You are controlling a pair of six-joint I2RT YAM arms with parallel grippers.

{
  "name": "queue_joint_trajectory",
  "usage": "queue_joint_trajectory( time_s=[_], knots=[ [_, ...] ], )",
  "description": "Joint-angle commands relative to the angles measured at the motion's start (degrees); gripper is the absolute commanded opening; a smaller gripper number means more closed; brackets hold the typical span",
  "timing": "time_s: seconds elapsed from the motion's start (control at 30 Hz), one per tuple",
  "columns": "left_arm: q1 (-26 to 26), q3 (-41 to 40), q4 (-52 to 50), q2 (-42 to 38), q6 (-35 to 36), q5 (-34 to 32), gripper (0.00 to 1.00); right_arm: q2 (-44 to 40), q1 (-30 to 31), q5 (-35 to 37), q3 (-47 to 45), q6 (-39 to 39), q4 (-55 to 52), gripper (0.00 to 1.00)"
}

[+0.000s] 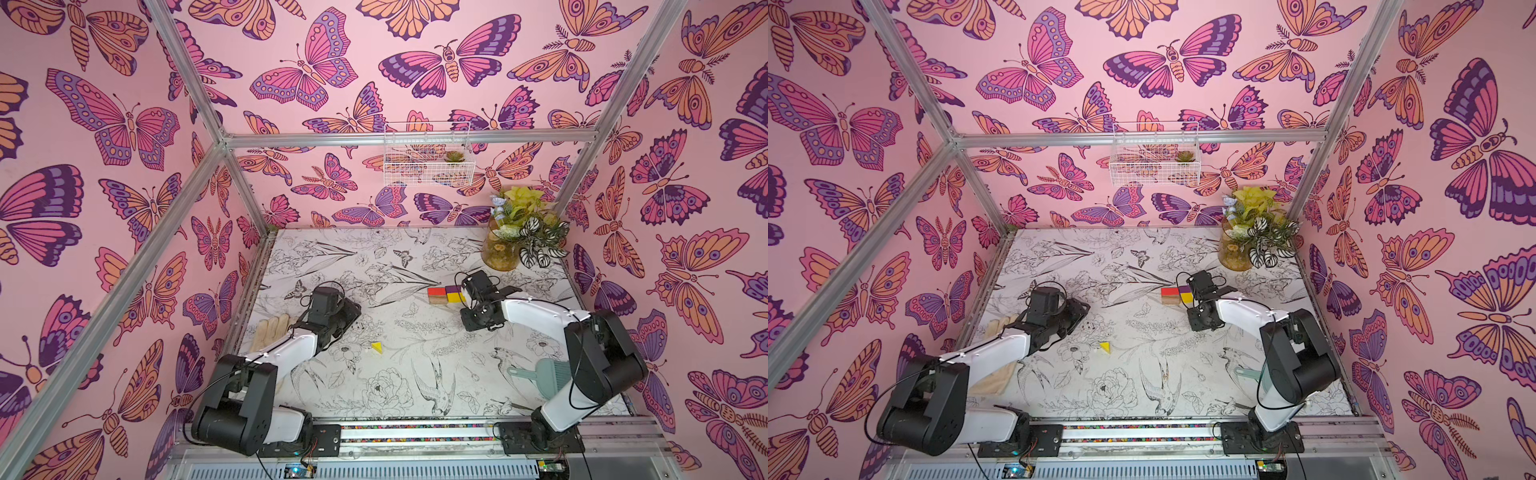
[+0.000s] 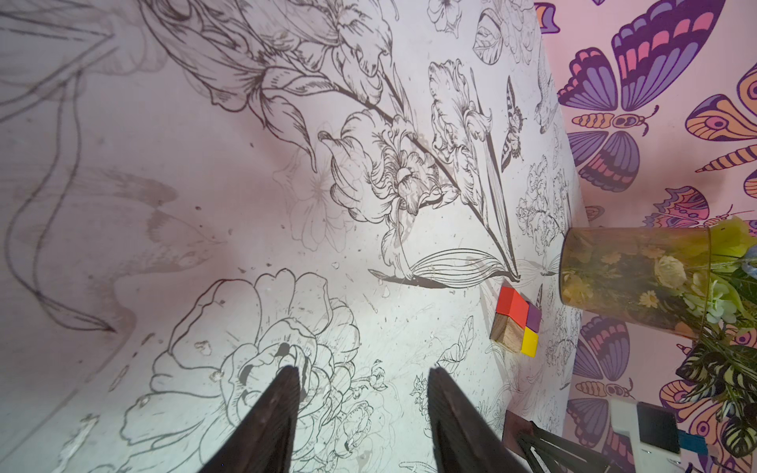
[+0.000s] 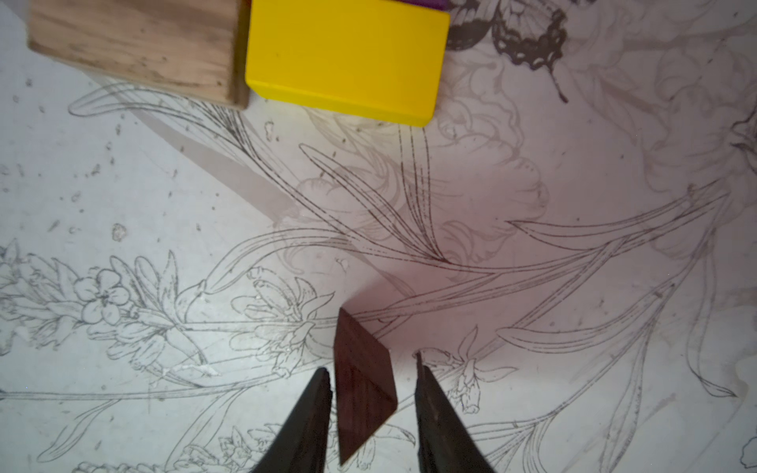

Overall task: Assemble a piece of candy with building blocks
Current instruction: Pick up the building block from the center of the board.

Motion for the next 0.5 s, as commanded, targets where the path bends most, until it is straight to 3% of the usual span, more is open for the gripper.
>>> queue_joint_trajectory(
  time_s=[0.0, 0.47],
  knots=[
    [-0.2, -0.1, -0.2, -0.1, 0.0, 0.0, 0.54, 0.6, 0.4, 0.3, 1.6, -0.2, 0.0, 0.36],
    [-0.2, -0.5, -0.1, -0.3, -0.1, -0.1, 0.54, 1.1, 0.3, 0.0, 1.6, 0.0, -0.1, 0.29]
  ],
)
